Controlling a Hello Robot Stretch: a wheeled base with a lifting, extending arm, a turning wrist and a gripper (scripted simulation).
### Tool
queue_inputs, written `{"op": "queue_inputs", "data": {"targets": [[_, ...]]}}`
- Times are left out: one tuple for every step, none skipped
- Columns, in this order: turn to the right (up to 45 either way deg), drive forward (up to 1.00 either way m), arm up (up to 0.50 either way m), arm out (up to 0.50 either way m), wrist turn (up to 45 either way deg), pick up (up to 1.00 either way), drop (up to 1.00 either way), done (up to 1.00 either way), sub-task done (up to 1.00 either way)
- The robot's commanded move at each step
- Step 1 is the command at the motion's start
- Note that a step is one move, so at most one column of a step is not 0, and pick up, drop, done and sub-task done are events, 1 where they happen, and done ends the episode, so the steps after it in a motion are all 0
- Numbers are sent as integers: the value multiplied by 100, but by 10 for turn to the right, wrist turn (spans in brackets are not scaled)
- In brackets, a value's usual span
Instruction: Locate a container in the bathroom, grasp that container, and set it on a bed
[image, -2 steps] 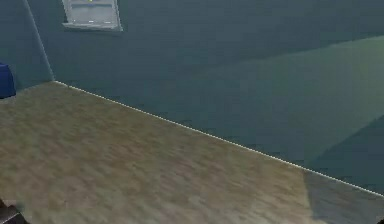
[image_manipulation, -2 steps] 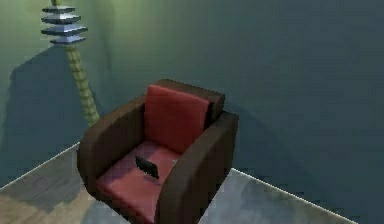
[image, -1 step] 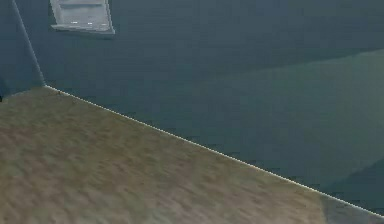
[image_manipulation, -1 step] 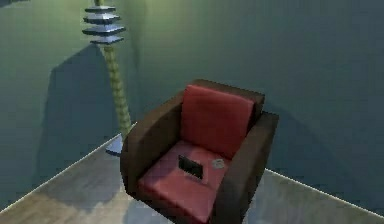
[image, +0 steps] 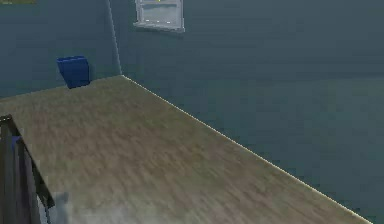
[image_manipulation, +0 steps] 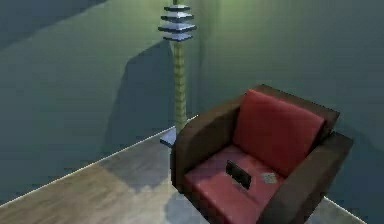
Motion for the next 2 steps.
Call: {"op": "queue_inputs", "data": {"targets": [[0,55,0,0,0,0,0,0,0],[-390,0,0,0,0,0,0,0,0]]}}
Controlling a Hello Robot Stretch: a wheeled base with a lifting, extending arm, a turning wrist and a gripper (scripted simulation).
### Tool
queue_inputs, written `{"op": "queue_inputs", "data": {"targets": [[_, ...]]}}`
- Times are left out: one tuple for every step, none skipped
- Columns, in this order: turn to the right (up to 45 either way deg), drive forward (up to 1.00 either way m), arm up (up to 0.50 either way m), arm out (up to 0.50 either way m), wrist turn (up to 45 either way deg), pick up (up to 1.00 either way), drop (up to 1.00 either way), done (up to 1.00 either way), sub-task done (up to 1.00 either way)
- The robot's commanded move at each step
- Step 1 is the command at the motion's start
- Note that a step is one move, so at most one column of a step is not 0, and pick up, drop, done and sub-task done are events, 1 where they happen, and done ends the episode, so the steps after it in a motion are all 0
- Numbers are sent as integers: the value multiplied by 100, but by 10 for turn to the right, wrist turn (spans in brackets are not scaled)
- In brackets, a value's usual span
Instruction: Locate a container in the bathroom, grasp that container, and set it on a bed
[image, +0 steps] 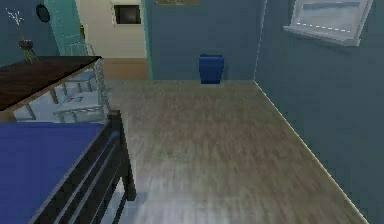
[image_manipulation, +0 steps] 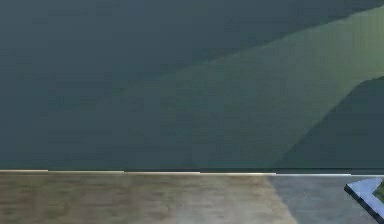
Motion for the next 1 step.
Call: {"op": "queue_inputs", "data": {"targets": [[0,100,0,0,0,0,0,0,0]]}}
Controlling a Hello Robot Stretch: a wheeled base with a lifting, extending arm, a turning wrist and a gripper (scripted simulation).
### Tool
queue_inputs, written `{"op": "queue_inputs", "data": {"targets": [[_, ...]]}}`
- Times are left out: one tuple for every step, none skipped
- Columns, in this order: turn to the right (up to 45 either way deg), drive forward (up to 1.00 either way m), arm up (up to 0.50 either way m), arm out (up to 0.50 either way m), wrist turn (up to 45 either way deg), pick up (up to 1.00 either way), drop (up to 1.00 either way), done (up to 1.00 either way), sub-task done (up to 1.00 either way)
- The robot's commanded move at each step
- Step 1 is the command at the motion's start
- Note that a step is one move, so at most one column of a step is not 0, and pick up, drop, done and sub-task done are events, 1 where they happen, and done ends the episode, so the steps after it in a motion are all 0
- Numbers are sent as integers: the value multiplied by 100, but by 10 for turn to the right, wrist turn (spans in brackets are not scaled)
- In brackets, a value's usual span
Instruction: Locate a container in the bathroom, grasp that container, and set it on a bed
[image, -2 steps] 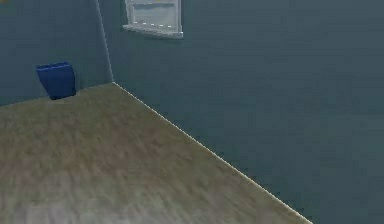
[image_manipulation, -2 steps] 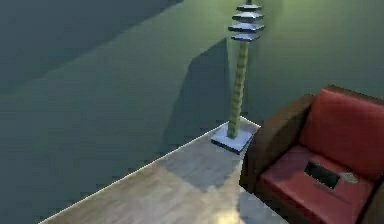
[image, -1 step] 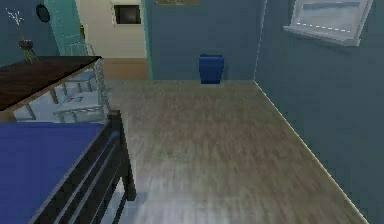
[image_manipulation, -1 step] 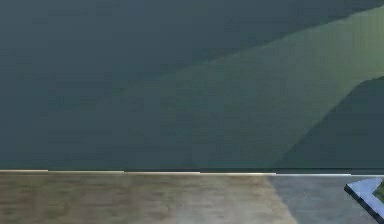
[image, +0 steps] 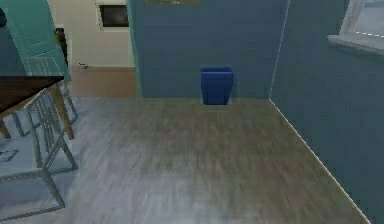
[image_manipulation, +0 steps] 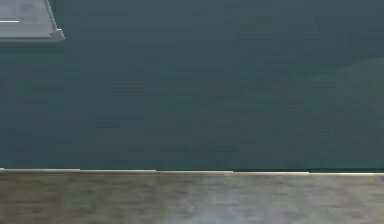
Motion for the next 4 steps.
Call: {"op": "queue_inputs", "data": {"targets": [[0,45,0,0,0,0,0,0,0],[-450,0,0,0,0,0,0,0,0],[-30,0,0,0,0,0,0,0,0],[0,10,0,0,0,0,0,0,0]]}}
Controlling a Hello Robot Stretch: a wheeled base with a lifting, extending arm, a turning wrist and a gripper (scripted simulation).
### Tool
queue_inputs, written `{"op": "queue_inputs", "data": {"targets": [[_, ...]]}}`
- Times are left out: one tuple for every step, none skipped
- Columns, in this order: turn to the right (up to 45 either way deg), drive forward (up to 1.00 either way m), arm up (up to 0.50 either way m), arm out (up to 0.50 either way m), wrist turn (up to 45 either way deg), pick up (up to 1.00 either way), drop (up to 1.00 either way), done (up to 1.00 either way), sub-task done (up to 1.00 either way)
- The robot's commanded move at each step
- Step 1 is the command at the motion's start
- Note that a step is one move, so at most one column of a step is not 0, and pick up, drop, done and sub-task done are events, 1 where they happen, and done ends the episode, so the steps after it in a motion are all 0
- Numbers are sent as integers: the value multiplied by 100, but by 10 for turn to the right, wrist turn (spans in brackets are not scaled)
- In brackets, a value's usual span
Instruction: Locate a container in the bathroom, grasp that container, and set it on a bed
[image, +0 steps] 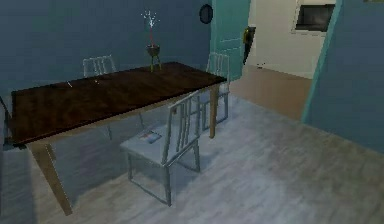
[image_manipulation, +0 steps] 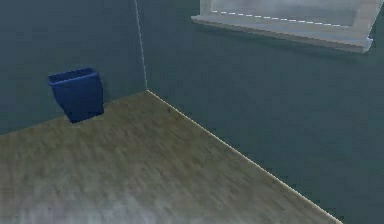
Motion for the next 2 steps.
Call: {"op": "queue_inputs", "data": {"targets": [[240,0,0,0,0,0,0,0,0],[0,100,0,0,0,0,0,0,0]]}}
